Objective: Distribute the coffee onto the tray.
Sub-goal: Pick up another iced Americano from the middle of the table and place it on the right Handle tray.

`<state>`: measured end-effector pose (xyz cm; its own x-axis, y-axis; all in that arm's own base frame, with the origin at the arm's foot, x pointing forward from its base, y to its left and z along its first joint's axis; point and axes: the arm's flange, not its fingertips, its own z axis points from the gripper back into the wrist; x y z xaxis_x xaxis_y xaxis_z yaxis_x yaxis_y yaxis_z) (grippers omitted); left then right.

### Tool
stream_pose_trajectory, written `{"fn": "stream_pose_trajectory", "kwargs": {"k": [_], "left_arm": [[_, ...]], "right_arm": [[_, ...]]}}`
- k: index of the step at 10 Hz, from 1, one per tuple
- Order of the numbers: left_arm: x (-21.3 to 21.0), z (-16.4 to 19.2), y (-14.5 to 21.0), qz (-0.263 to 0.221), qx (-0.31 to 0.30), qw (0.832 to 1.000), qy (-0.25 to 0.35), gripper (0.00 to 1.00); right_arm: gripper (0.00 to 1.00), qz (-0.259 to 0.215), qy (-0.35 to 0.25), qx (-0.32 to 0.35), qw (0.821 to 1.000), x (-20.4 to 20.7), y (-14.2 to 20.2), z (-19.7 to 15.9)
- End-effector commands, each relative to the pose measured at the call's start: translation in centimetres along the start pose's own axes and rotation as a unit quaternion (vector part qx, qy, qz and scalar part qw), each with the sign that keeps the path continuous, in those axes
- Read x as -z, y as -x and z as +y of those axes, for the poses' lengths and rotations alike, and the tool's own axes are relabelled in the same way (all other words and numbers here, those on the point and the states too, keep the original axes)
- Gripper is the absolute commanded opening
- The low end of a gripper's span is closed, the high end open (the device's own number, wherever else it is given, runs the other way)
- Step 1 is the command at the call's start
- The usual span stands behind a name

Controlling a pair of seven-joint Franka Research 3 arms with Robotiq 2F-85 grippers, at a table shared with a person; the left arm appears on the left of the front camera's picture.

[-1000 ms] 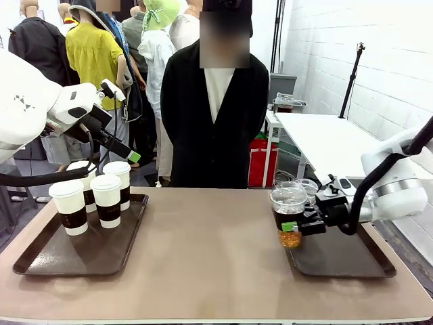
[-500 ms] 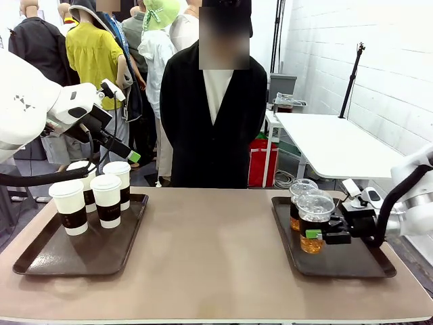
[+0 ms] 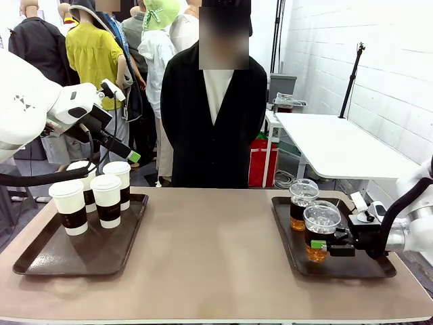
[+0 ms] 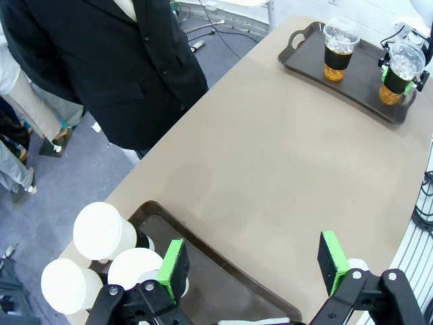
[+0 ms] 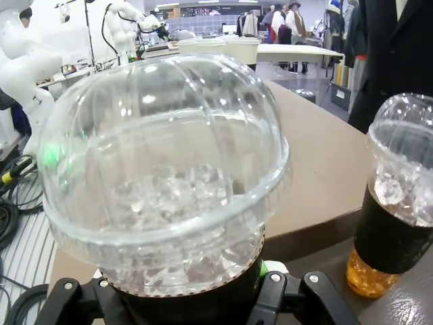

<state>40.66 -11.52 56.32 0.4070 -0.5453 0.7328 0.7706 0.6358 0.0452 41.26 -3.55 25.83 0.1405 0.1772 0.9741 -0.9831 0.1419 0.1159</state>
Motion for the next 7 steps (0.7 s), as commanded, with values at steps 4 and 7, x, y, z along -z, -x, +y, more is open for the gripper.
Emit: {"fn": "stream_pose_trajectory", "kwargs": {"k": [4,7], "left_arm": [[0.0,0.1,0.1,-0.002,-0.003,1.0,0.005,1.0],[0.0,0.1,0.1,-0.002,-0.003,1.0,0.005,1.0]], "right_arm": [[0.66,-0.044,0.008,-0.011,0.999,0.7,1.9,-2.1],[0.66,-0.05,0.008,-0.003,0.999,1.1,2.7,-2.4]]}}
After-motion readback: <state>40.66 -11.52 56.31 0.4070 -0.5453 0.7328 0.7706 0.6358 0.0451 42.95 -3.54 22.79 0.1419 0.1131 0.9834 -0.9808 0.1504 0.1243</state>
